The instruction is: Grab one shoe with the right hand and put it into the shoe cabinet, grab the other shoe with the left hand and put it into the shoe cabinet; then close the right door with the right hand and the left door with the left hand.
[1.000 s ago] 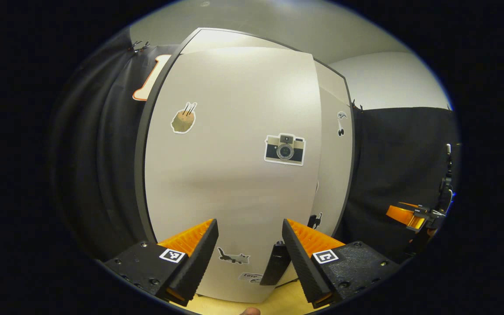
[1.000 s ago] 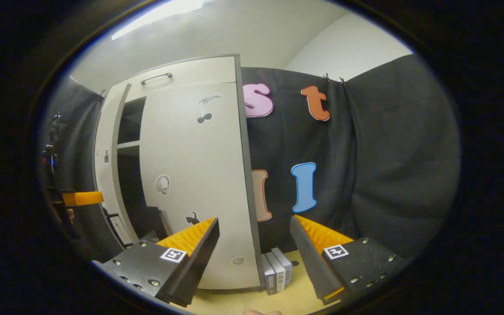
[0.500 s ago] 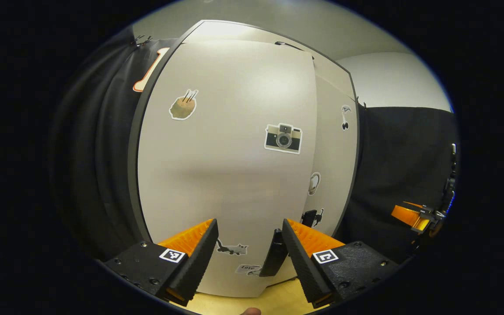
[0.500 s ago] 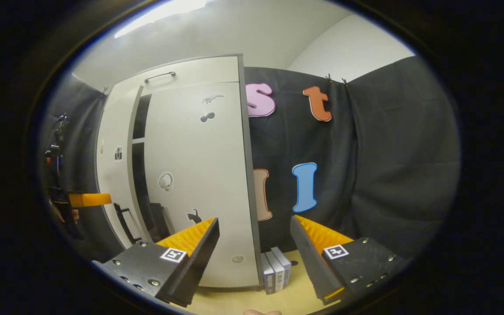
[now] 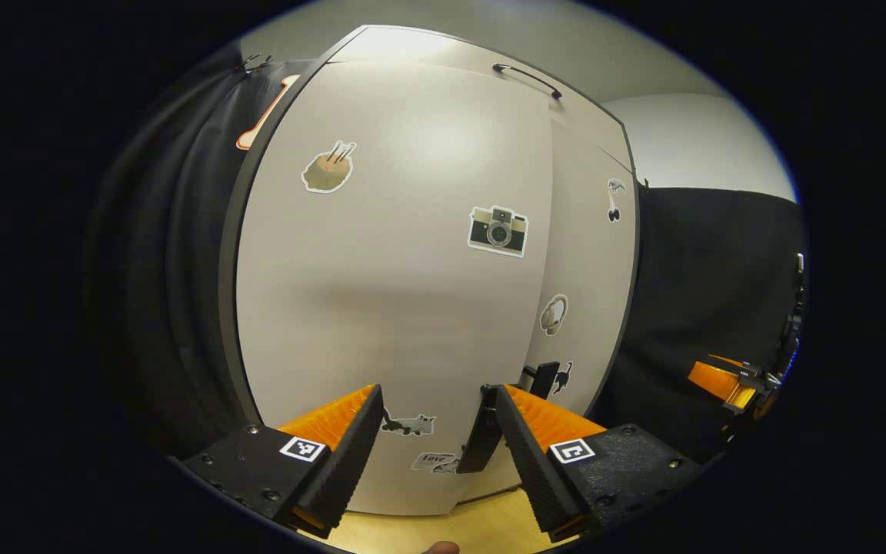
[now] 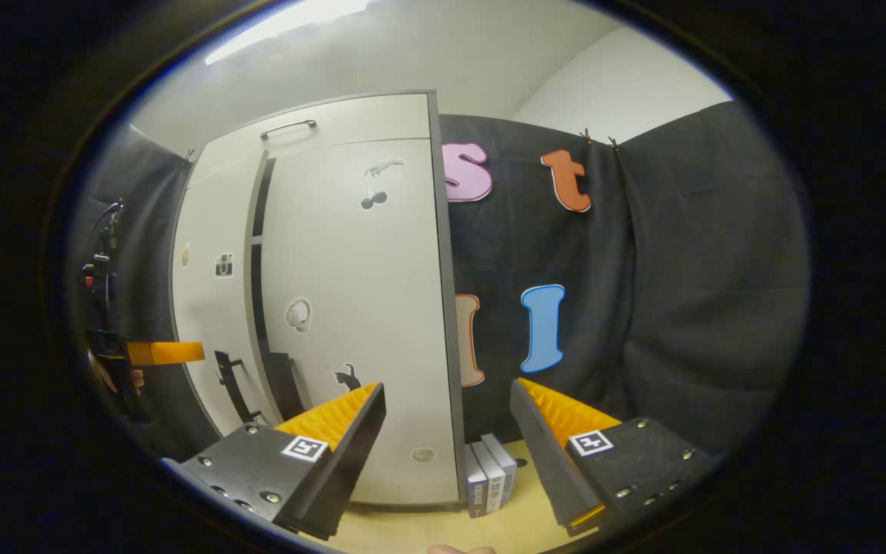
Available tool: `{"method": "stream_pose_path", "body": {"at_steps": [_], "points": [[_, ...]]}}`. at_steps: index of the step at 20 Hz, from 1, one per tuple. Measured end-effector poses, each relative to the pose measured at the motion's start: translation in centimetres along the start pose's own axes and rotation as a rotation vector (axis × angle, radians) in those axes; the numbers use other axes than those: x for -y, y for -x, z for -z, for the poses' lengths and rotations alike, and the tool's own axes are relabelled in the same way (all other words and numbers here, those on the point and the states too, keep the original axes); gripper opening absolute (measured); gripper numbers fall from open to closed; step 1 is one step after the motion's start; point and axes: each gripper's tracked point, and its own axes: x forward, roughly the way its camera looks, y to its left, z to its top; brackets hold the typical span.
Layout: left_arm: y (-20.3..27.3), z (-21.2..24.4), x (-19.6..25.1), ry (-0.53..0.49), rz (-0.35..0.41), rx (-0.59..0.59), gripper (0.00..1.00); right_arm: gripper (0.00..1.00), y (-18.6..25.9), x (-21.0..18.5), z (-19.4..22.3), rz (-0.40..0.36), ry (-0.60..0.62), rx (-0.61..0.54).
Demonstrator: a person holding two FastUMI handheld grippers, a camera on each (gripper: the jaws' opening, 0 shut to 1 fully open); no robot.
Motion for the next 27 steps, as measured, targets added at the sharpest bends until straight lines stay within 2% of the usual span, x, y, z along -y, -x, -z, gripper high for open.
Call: {"method": "stream_pose_path", "body": {"at_steps": [1,2,4,5,6,7,20,21,22,23,26,27], "points": [[0.0,0.0,-0.1,-0.001,-0.003,0.0,0.85,0.98,-0.2,0.0,0.0,-0.001,0.002,0.0],[-0.1,0.0,-0.2,-0.003,-0.004,0.002,0.9,0.98,-0.4,-0.2,-0.1,-0.002,0.002,0.0],[0.0,-0.2,-0.2,-0.007,-0.008,0.007,0.9,0.98,-0.5,-0.3,-0.3,-0.005,0.0,0.004],[0.0,-0.3,-0.2,-0.01,-0.01,0.011,0.85,0.98,-0.6,-0.4,-0.4,-0.007,-0.002,0.007],[0.0,-0.4,-0.2,-0.011,-0.012,0.016,0.85,0.98,-0.6,-0.5,-0.4,-0.009,-0.003,0.008],[0.0,-0.5,-0.3,-0.011,-0.015,0.019,0.9,0.98,-0.6,-0.6,-0.4,-0.012,-0.004,0.008],[0.9,-1.3,-0.7,-0.008,-0.048,0.04,0.9,0.98,-0.7,-1.6,-0.4,-0.047,0.006,0.001],[1.1,-1.5,-0.8,-0.009,-0.062,0.042,0.85,0.98,-0.4,-1.5,-0.5,-0.045,0.005,0.005],[1.7,-1.7,-0.9,-0.016,-0.091,0.048,0.85,0.98,-0.3,-1.4,-0.8,-0.041,0.004,0.012],[2.3,-2.2,-1.2,-0.027,-0.128,0.065,0.91,0.98,0.0,-1.4,-1.2,-0.036,0.0,0.023],[4.6,-3.9,-1.2,-0.09,-0.23,0.133,0.93,0.98,0.7,-2.1,-2.7,-0.035,-0.006,0.037],[5.4,-4.4,-1.0,-0.114,-0.254,0.15,0.93,0.94,1.1,-2.4,-3.1,-0.034,-0.003,0.039]]}}
